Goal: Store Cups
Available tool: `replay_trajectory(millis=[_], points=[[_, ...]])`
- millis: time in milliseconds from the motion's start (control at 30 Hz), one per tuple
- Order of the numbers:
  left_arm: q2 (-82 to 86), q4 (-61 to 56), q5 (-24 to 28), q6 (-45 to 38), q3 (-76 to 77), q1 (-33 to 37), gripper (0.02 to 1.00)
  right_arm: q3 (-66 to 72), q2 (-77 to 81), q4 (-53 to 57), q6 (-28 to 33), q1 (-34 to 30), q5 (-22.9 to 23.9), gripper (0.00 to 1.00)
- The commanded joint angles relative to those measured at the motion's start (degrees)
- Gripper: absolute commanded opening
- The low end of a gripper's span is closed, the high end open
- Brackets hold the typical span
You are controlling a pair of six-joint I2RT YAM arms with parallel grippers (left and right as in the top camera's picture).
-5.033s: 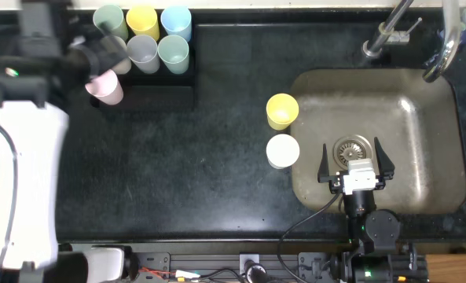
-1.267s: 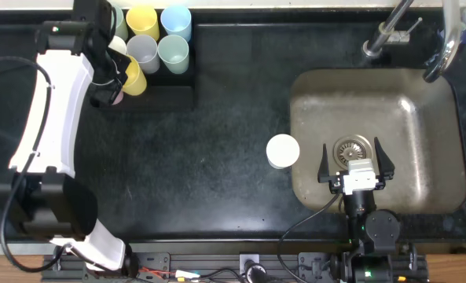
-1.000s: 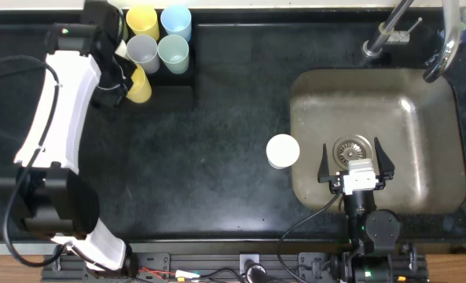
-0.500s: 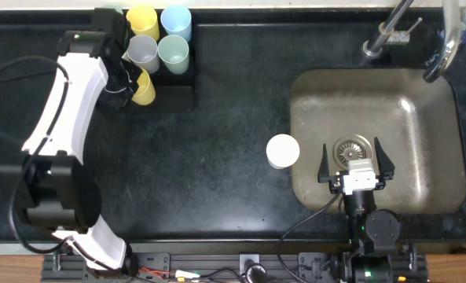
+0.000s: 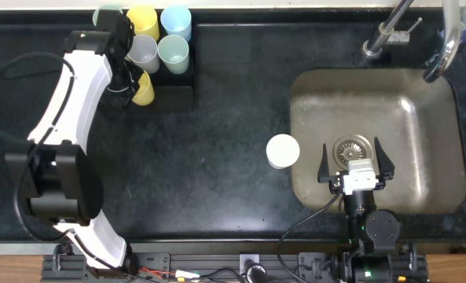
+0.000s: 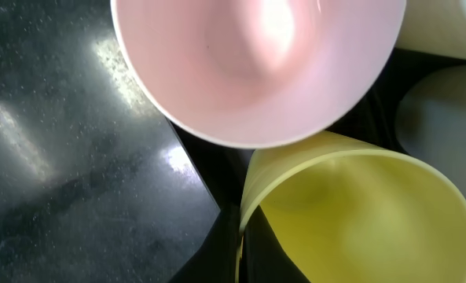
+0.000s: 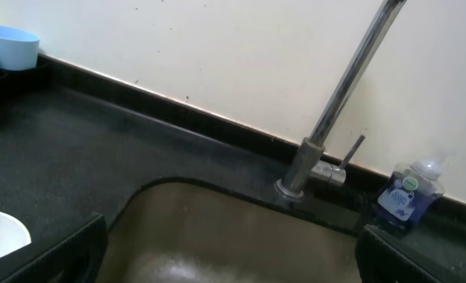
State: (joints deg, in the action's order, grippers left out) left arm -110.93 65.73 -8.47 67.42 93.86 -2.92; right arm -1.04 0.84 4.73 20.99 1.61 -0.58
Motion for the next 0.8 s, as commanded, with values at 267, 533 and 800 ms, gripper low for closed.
replay_trajectory(millis=[267,533,800], points=[[-3.0,-1.4,-1.7,0.3,-0.2,-0.3,0.036,0.8,-0.6,-0.3,-0.2,0.2,0.4,0.998],[-3.1,-1.6,-1.7,0.3,-0.2,-0.5,0.711,0.8,-0.6,-0.3,-0.2,0.2,0.4,0.998],[-0.1,-1.5,-1.7,-0.5,-0.2,-0.7,0.998,0.8,-0.6,-0.3,-0.2,0.2,0.4,0.998]])
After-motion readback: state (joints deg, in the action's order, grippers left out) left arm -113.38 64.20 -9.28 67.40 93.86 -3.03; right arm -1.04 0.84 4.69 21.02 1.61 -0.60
